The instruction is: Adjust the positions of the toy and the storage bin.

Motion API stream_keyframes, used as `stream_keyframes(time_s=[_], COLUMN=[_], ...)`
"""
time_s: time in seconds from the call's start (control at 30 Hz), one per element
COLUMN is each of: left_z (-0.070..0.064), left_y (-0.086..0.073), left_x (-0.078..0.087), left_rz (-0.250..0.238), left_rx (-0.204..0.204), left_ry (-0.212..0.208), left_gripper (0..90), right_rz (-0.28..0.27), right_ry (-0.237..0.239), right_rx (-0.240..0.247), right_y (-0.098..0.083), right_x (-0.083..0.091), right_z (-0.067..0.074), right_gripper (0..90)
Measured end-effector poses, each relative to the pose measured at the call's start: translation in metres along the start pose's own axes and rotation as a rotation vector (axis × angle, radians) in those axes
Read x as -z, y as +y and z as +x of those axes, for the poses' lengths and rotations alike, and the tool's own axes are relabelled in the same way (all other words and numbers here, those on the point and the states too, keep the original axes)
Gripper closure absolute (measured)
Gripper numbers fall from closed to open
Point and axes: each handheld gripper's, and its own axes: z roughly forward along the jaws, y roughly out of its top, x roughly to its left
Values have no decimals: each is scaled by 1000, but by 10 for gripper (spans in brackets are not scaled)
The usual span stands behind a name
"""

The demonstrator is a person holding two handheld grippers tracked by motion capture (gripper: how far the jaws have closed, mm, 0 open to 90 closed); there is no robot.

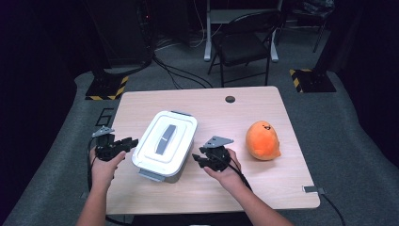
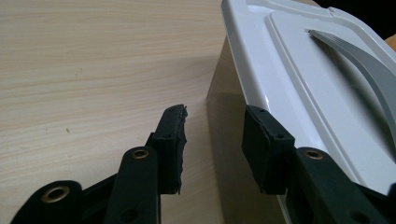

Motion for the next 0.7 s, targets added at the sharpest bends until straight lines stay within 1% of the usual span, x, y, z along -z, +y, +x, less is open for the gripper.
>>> stream_keyframes(time_s=[0.1,0.13,0.23,0.27,0.3,0.33,0.43,0.5,0.53,0.57,0.63,0.67,0.7], left_z=[-1,-1,-5,-5,-5,-7,-10,-11,-11,-13,-14,-15,-15], left_y=[4,4,9,9,10,12,15,16,16,17,18,19,19], left_x=[3,3,5,5,5,5,3,2,2,1,0,0,0], left_rz=[-9,-9,-25,-25,-32,-28,-24,-23,-23,-20,-21,-16,-16], left_rx=[-5,-5,-25,-25,-34,-39,-47,-50,-50,-49,-47,-51,-51], left_ry=[-6,-6,5,5,7,10,16,14,14,7,7,-2,-2], left_gripper=[569,565,543,536,536,525,522,524,524,524,524,524,524], right_rz=[-4,-5,-11,-11,-13,-19,-25,-24,-24,-32,-37,-43,-43], right_ry=[-18,-25,-55,-55,-62,-75,-99,-123,-123,-146,-163,-171,-171], right_rx=[-12,-9,-16,-16,-19,-30,-43,-38,-38,-41,-66,-78,-78], right_y=[-1,-2,-3,-3,-3,-3,-3,-2,-2,-1,0,1,1], right_x=[4,6,11,11,13,17,23,27,27,32,38,41,41], right_z=[-6,-8,-13,-13,-16,-20,-27,-31,-31,-37,-44,-48,-48], right_gripper=[560,555,546,546,542,537,532,524,524,523,522,521,521])
